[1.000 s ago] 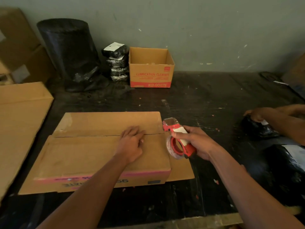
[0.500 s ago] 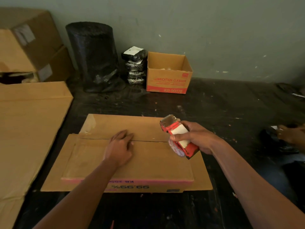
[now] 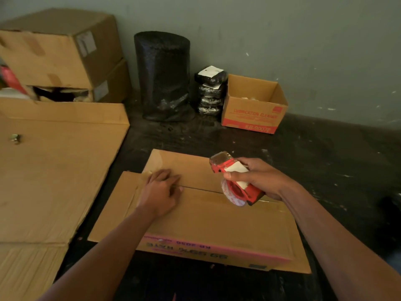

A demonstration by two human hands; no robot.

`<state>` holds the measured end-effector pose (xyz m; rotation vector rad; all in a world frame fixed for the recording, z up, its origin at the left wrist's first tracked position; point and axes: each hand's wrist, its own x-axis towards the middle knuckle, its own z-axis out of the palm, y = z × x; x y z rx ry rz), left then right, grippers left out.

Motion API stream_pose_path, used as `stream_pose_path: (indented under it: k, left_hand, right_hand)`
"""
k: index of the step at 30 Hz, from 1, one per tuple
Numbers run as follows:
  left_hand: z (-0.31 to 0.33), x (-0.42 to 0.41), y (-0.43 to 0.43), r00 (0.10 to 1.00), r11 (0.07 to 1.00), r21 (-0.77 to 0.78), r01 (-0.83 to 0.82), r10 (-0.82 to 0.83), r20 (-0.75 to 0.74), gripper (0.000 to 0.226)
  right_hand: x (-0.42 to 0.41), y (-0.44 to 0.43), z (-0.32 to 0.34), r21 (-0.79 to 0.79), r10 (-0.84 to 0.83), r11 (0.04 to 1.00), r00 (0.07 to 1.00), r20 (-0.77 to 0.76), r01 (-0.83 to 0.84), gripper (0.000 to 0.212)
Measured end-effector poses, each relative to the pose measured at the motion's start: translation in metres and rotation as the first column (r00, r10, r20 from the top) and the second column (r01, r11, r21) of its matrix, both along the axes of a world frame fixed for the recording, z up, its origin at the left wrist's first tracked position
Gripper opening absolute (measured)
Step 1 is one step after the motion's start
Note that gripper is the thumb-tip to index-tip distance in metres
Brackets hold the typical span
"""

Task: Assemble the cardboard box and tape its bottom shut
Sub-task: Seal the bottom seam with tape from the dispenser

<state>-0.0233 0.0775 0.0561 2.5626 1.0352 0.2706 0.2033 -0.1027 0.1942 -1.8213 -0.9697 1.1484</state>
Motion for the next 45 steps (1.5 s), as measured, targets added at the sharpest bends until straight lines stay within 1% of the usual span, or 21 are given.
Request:
stream_pose_path:
  k: [5, 8, 10, 12, 17, 20, 24, 28, 30, 33, 35, 36, 39, 43, 45]
  left_hand:
    - [-0.008, -0.023, 0.024, 1.000, 1.000, 0.019, 0.012, -0.012, 0.020, 0.062]
    - [-0.012, -0.029, 0.033, 0.999, 0.999, 0.028, 0.033, -0.034, 0.031, 0.060]
    - [-0.015, -0.030, 0.033, 0.998, 0.998, 0.036, 0.046, -0.047, 0.044, 0.057]
    - [-0.018, -0.030, 0.031, 0.996, 0.997, 0.044, 0.056, -0.058, 0.066, 0.056]
    - [-0.024, -0.033, 0.032, 0.993, 0.996, 0.057, 0.072, -0.077, 0.085, 0.056]
    - [-0.025, -0.033, 0.033, 0.993, 0.996, 0.064, 0.068, -0.073, 0.087, 0.057]
    - [-0.027, -0.033, 0.033, 0.994, 0.995, 0.079, 0.066, -0.072, 0.085, 0.057]
    - [-0.026, -0.032, 0.032, 0.993, 0.996, 0.078, 0.047, -0.055, 0.106, 0.056]
    - [-0.025, -0.032, 0.030, 0.992, 0.996, 0.079, 0.035, -0.044, 0.117, 0.054]
    - [-0.025, -0.032, 0.029, 0.991, 0.997, 0.075, 0.025, -0.035, 0.127, 0.053]
    - [-0.023, -0.032, 0.028, 0.993, 0.997, 0.078, 0.023, -0.032, 0.118, 0.053]
    - [-0.023, -0.032, 0.028, 0.993, 0.997, 0.078, 0.021, -0.029, 0.113, 0.053]
    - [-0.020, -0.032, 0.027, 0.995, 0.998, 0.068, 0.011, -0.018, 0.096, 0.055]
    - [-0.019, -0.030, 0.024, 0.999, 0.998, 0.058, -0.011, 0.008, 0.050, 0.063]
    - [-0.019, -0.031, 0.025, 0.998, 0.998, 0.017, -0.064, 0.063, 0.031, 0.069]
  right_hand:
    - [-0.013, 0.030, -0.005, -0.055, -0.052, 0.997, 0.999, -0.018, 0.051, 0.021]
    - [-0.020, 0.043, -0.009, -0.085, -0.042, 0.995, 0.998, 0.040, 0.046, 0.017]
    - [-0.027, 0.051, -0.010, -0.088, -0.038, 0.995, 0.997, 0.067, 0.043, 0.019]
    - [-0.035, 0.056, -0.009, -0.069, -0.031, 0.997, 0.998, 0.056, 0.035, 0.024]
    - [-0.049, 0.063, -0.012, -0.030, -0.039, 0.999, 0.997, 0.065, 0.041, 0.017]
    - [-0.050, 0.069, -0.024, -0.023, -0.113, 0.993, 0.987, 0.110, 0.117, 0.028]
    - [-0.050, 0.071, -0.036, -0.004, -0.153, 0.988, 0.984, 0.088, 0.154, 0.035]
    - [-0.051, 0.072, -0.030, 0.074, -0.086, 0.994, 0.992, 0.097, 0.079, 0.028]
    - [-0.047, 0.074, -0.028, 0.058, -0.043, 0.998, 0.990, 0.135, 0.035, 0.030]
    - [-0.039, 0.078, -0.028, 0.023, 0.016, 1.000, 0.989, 0.147, -0.019, 0.019]
    - [-0.036, 0.080, -0.027, 0.004, 0.054, 0.998, 0.988, 0.143, -0.055, 0.016]
    - [-0.035, 0.080, -0.028, -0.001, 0.065, 0.998, 0.988, 0.139, -0.065, 0.018]
    - [-0.030, 0.081, -0.034, -0.014, 0.061, 0.998, 0.989, 0.133, -0.059, 0.032]
    - [-0.024, 0.080, -0.040, -0.035, 0.092, 0.996, 0.979, 0.182, -0.088, 0.031]
    - [-0.020, 0.080, -0.040, -0.060, 0.118, 0.992, 0.971, 0.207, -0.108, 0.032]
